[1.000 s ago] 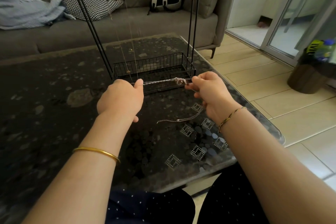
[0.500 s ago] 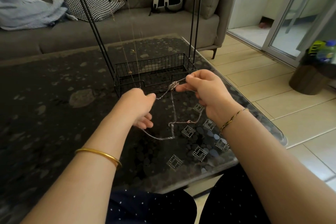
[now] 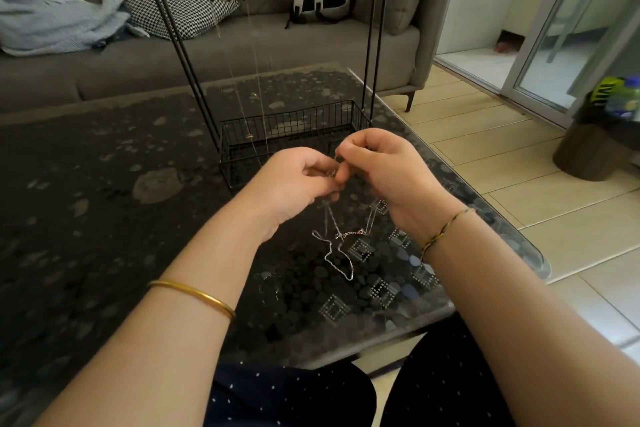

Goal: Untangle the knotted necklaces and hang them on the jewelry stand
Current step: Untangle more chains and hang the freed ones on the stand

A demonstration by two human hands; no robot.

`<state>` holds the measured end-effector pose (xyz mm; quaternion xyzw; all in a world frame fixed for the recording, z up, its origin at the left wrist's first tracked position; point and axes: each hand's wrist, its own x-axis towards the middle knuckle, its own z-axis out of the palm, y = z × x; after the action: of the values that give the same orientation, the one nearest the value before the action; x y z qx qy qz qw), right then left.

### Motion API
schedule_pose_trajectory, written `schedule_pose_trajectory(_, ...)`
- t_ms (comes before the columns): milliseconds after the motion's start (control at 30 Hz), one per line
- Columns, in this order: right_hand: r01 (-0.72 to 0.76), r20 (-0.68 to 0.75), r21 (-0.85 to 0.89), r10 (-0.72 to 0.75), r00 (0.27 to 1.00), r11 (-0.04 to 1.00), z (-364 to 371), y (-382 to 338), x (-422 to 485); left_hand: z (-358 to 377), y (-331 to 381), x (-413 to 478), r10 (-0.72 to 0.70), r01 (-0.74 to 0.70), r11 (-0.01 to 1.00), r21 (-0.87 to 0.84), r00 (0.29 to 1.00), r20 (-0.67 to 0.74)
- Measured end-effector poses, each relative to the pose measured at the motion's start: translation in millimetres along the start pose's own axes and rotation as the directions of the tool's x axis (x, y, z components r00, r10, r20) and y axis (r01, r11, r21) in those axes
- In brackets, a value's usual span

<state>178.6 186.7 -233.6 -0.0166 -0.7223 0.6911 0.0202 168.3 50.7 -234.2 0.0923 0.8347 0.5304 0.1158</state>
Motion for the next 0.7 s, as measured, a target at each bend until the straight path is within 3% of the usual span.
schedule_pose_trajectory(267, 0.008, -0.139, -0.178, -0.033, 0.990, 0.984, -2.2, 3.2, 4.4, -3.8, -1.3, 3.2, 0.030, -0.028, 1.000, 0.011, 0.977, -0.212)
schedule_pose_trajectory(400, -0.056, -0.085, -0.217, 0.039, 0.996, 0.975, -0.7, 3.4, 4.3, -5.7, 2.3, 0.6, 0.002, -0.030, 0.994, -0.109, 0.970, -0.242)
schedule_pose_trajectory(500, -0.083, -0.015, -0.145, 0.082, 0.997, 0.986, 2.3, 4.1, 2.6, -4.7, 2.8, -0.3, 0.010, -0.038, 0.993, -0.116, 0.972, -0.234)
schedule_pose_trajectory(600, -0.068, 0.017, -0.109, 0.070, 0.997, 0.992, 3.7, 4.4, 1.4, -5.3, 1.4, 1.0, 0.014, -0.046, 0.991, -0.122, 0.969, -0.246)
schedule_pose_trajectory(700, 0.001, 0.033, -0.213, 0.006, 0.999, 0.977, 4.1, 6.7, 1.7, -5.9, 1.0, 1.7, 0.014, -0.049, 0.989, -0.140, 0.970, -0.244)
